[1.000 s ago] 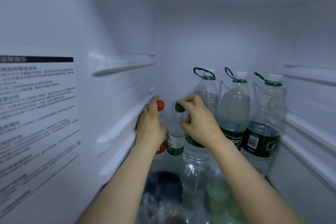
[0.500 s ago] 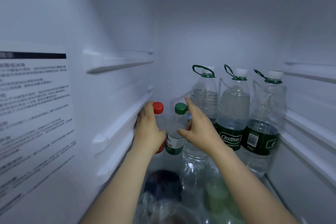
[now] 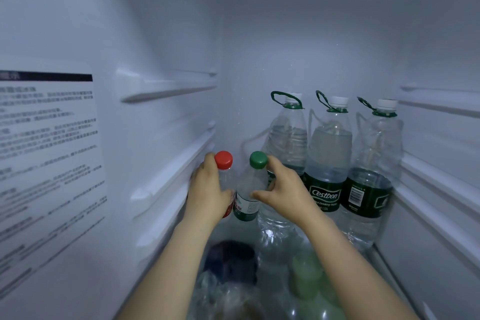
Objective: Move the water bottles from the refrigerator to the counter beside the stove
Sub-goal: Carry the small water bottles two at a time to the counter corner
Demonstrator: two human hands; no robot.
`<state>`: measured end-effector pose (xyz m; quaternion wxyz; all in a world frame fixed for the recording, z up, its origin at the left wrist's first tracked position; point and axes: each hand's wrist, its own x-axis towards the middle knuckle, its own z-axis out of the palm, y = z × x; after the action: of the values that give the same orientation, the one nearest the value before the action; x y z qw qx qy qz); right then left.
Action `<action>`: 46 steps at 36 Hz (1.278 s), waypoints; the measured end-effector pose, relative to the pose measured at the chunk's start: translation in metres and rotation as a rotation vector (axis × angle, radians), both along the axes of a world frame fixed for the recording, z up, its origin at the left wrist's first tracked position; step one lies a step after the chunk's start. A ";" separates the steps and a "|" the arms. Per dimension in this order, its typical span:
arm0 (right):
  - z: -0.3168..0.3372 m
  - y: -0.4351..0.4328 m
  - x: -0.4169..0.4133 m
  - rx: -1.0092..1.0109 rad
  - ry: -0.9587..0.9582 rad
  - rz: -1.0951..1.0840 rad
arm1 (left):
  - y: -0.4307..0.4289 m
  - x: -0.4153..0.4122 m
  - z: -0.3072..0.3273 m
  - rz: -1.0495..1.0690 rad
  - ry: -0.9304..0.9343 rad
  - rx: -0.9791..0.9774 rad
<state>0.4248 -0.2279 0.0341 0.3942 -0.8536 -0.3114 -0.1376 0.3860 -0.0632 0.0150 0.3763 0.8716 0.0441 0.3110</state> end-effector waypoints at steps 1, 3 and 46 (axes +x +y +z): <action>0.001 -0.001 -0.003 0.037 0.010 -0.008 | -0.001 -0.002 -0.001 0.001 -0.001 -0.003; 0.003 -0.002 -0.008 0.099 0.037 -0.018 | -0.002 -0.007 -0.001 -0.007 0.003 -0.026; -0.043 -0.039 -0.093 0.377 0.220 -0.069 | -0.033 -0.119 -0.016 -0.178 0.081 -0.348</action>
<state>0.3313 -0.2670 -0.0088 0.5735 -0.7848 -0.2059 -0.1130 0.2670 -0.0957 -0.0005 0.5452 0.8058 0.0350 0.2286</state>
